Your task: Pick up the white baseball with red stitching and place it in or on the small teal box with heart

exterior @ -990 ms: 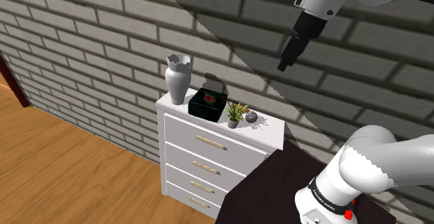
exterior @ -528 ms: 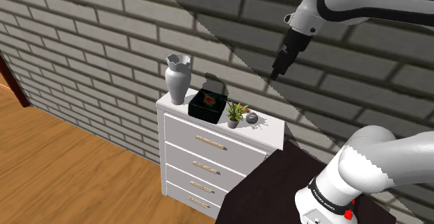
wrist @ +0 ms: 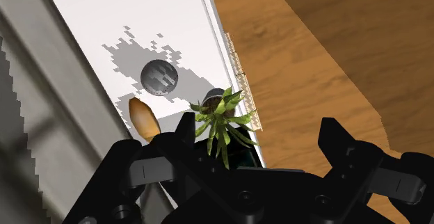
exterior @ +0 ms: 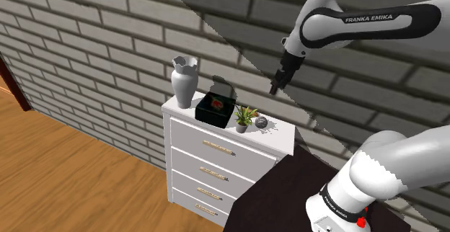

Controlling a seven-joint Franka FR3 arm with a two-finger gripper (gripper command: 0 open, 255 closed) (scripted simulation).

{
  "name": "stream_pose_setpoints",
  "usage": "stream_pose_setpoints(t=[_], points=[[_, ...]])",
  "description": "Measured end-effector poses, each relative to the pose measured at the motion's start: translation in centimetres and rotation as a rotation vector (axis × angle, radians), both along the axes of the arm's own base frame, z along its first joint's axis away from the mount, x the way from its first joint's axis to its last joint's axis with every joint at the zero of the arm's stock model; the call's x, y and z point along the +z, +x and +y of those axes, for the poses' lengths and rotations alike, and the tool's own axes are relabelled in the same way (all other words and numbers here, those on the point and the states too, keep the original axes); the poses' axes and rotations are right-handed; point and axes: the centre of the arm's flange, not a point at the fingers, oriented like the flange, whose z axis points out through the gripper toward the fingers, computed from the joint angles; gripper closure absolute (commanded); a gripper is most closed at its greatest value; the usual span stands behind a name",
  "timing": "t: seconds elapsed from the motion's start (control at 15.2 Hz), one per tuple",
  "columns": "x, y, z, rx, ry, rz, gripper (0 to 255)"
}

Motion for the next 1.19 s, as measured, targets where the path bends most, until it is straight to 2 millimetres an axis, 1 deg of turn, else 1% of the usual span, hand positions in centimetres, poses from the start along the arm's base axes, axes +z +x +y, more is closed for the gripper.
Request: stream_pose_setpoints(t=[0.13,0.26,0.4,0.66,0.79,0.86,1.06,1.19], points=[[-2.5,0.8,-0.8,-0.005,-0.001,0.009,0],[-4.2,1.9,-2.0,-0.011,-0.001,0.018,0],[-6.7,3.3,-3.2,-0.017,-0.002,0.027,0],[-10.8,5.1,-5.7,-0.028,-0.002,0.045,0],[-13.3,6.1,-7.0,-0.034,-0.003,0.054,0],[-14.6,6.2,-7.5,-0.037,-0.003,0.059,0],[-18.1,8.0,-9.3,-0.045,-0.005,0.071,0],[-20.1,8.9,-10.6,-0.051,-0.005,0.08,0]])
